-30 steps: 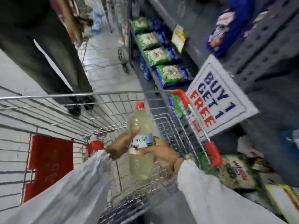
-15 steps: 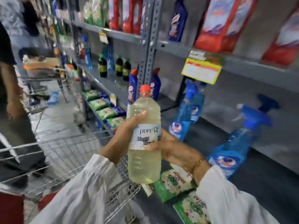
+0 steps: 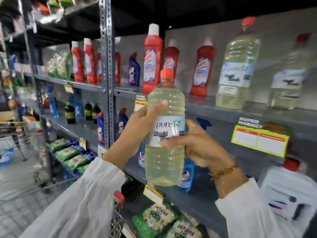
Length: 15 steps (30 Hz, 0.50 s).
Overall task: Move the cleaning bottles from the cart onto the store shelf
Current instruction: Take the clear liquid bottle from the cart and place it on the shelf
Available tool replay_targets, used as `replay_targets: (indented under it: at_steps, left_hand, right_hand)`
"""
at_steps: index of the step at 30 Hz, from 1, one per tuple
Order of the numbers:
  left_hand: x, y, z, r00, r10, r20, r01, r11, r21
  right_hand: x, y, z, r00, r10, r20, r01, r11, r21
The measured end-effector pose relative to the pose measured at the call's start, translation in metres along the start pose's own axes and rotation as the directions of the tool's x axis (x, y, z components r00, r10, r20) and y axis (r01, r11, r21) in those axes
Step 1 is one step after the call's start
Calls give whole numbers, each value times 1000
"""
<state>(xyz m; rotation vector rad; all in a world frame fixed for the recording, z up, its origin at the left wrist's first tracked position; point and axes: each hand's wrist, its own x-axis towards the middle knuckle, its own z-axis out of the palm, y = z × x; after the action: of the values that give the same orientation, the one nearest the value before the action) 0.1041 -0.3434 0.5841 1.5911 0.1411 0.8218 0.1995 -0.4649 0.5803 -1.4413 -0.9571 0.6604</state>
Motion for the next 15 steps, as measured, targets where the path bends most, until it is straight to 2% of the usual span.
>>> replay_targets:
  at_steps: [3,6,10,15]
  left_hand:
    - [3,13,18,993,85,-82,-84,996,7]
    - [7,19,30,982,139,-126,-136,990,34]
    - [17,29,44,984,153,-94,-150,988,38]
    - [42,59,79,972,234,34,-235,970,55]
  right_hand:
    - [-14,-17,-10,998,-61,-26,61,998,-2]
    - [-22,-23,-18,994,-52,-91,52,999,-2]
    - [-30,-31,-30,988,-69,-136,73,997,18]
    - [-39,-57,-62,947,-184,-263,198,980,29]
